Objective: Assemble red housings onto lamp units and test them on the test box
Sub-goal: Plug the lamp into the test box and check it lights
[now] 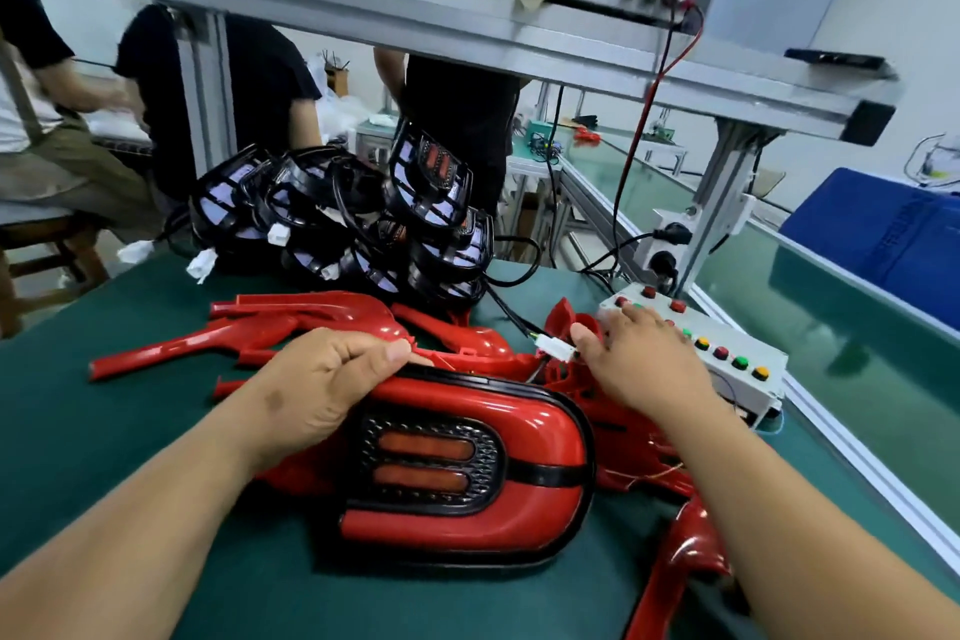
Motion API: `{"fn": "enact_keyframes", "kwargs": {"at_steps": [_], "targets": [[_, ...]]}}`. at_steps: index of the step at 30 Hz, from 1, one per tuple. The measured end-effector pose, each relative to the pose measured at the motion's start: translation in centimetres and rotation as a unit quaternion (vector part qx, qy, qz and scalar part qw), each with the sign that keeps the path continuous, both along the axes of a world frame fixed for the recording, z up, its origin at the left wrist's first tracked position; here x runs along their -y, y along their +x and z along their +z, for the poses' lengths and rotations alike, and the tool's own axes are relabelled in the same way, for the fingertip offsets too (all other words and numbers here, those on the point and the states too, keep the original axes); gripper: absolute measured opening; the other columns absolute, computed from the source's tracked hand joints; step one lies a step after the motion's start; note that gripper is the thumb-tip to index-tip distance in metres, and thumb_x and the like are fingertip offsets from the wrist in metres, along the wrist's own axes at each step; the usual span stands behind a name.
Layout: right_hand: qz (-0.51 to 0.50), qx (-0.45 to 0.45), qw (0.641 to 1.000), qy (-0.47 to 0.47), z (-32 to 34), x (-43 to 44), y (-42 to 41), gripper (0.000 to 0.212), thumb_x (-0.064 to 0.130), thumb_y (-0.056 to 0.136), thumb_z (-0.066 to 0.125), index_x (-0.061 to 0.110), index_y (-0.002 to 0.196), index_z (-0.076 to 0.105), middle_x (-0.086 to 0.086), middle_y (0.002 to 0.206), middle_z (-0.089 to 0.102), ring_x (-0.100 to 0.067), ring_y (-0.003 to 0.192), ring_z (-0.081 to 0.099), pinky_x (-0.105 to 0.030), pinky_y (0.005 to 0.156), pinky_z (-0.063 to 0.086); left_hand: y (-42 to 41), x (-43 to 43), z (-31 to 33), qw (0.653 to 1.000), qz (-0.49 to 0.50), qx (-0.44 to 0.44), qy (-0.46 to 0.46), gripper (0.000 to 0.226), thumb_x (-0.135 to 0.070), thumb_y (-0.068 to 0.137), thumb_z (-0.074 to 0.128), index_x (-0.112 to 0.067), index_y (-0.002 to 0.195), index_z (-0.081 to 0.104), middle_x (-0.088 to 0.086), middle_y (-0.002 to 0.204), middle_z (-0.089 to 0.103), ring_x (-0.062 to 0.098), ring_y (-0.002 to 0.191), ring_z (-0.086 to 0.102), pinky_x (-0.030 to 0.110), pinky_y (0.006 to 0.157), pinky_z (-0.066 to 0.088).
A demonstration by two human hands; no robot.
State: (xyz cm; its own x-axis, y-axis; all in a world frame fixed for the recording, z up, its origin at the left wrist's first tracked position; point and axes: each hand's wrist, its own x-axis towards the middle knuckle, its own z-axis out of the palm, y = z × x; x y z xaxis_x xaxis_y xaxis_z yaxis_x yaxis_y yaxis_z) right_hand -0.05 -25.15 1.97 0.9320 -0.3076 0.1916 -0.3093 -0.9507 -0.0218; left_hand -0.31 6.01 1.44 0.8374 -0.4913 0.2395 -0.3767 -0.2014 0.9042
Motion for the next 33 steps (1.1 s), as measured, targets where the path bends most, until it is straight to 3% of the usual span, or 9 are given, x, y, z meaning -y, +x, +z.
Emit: {"fn": "enact_keyframes", "kwargs": {"at_steps": [5, 8, 12, 17, 25, 27, 29, 31, 33], "targets": [[-0.013, -0.070, 0.997, 0.001, -0.3, 1.2, 3.5, 0.092, 0.076, 0.088, 0.011, 0.013, 0.155, 0.015, -0.003, 0.165, 0.001, -0.019, 0.151, -0.008, -0.049, 0.119, 0.000, 0.2, -0.2, 0.0, 0.999, 0.005, -0.039, -0.034, 0.076, -0.063, 0.090, 0.053, 0.011, 0.098, 0.066, 0.025, 0.092, 0.069, 0.038, 0.088, 0.065, 0.057, 0.098, 0.043], [-0.034, -0.100, 0.994, 0.007, -0.9, 1.9, 4.8, 0.097, 0.079, 0.086, 0.010, 0.013, 0.156, 0.008, -0.004, 0.164, -0.004, -0.018, 0.150, -0.014, -0.049, 0.119, -0.005, 0.5, -0.2, -0.3, 0.998, 0.010, -0.041, -0.037, 0.086, -0.068, 0.086, 0.051, 0.018, 0.094, 0.059, 0.017, 0.085, 0.061, 0.026, 0.081, 0.057, 0.056, 0.097, 0.043], [-0.040, -0.099, 0.994, -0.002, -1.6, 2.3, 5.3, 0.101, 0.082, 0.084, 0.010, 0.011, 0.156, 0.010, -0.005, 0.165, 0.001, -0.019, 0.150, -0.012, -0.047, 0.120, -0.005, 1.2, 0.0, -0.8, 0.996, 0.003, -0.056, -0.068, 0.056, -0.052, 0.088, 0.050, -0.002, 0.085, 0.073, 0.020, 0.085, 0.073, 0.024, 0.077, 0.067, 0.041, 0.084, 0.054], [-0.043, -0.094, 0.995, 0.000, -1.6, 2.3, 5.3, 0.102, 0.083, 0.082, 0.009, 0.013, 0.156, 0.010, -0.003, 0.164, 0.003, -0.019, 0.150, -0.012, -0.048, 0.119, -0.007, 1.8, -0.1, -1.2, 0.993, -0.017, -0.079, -0.089, 0.045, -0.048, 0.089, 0.049, -0.013, 0.083, 0.077, 0.015, 0.081, 0.075, 0.020, 0.072, 0.070, 0.025, 0.068, 0.054], [-0.044, -0.072, 0.996, -0.016, -2.3, 2.3, 4.8, 0.106, 0.086, 0.076, 0.002, 0.018, 0.156, 0.010, 0.002, 0.165, 0.004, -0.023, 0.151, -0.004, -0.053, 0.118, -0.003, 2.3, -0.3, -1.6, 0.989, -0.029, -0.105, -0.098, 0.059, -0.055, 0.086, 0.052, -0.001, 0.089, 0.072, 0.022, 0.085, 0.073, 0.029, 0.078, 0.070, 0.029, 0.075, 0.054], [-0.047, -0.072, 0.996, -0.020, -2.4, 2.3, 4.7, 0.107, 0.087, 0.073, -0.001, 0.020, 0.156, 0.010, 0.003, 0.165, 0.002, -0.025, 0.151, -0.004, -0.055, 0.117, -0.005, 2.2, -0.2, -1.6, 0.992, -0.010, -0.090, -0.088, 0.057, -0.056, 0.086, 0.052, -0.002, 0.072, 0.064, 0.007, 0.072, 0.069, 0.017, 0.069, 0.064, 0.028, 0.078, 0.050], [-0.053, -0.073, 0.996, -0.019, -2.4, 2.2, 4.7, 0.105, 0.087, 0.074, -0.001, 0.022, 0.156, 0.009, 0.003, 0.165, -0.001, -0.026, 0.151, -0.005, -0.058, 0.115, -0.010, 2.2, -0.1, -1.6, 0.995, 0.025, -0.063, -0.067, 0.054, -0.058, 0.085, 0.051, -0.011, 0.060, 0.049, -0.006, 0.064, 0.050, 0.004, 0.064, 0.052, 0.026, 0.081, 0.042], [-0.056, -0.072, 0.996, -0.014, -2.5, 2.1, 4.8, 0.100, 0.088, 0.075, 0.002, 0.028, 0.156, 0.008, 0.004, 0.164, -0.006, -0.029, 0.150, -0.006, -0.059, 0.113, -0.012, 2.4, 0.0, -1.8, 0.996, 0.031, -0.066, -0.059, 0.058, -0.060, 0.084, 0.052, -0.008, 0.060, 0.045, -0.005, 0.067, 0.044, 0.005, 0.066, 0.047, 0.027, 0.084, 0.039], [-0.058, -0.066, 0.996, -0.009, -2.7, 2.1, 4.7, 0.093, 0.088, 0.076, 0.004, 0.037, 0.154, 0.004, 0.005, 0.163, -0.012, -0.037, 0.149, -0.006, -0.059, 0.113, -0.012, 2.4, 0.1, -1.7, 0.995, 0.024, -0.072, -0.070, 0.052, -0.058, 0.084, 0.052, -0.017, 0.050, 0.048, -0.012, 0.060, 0.045, 0.000, 0.061, 0.046, 0.025, 0.080, 0.038]]}}
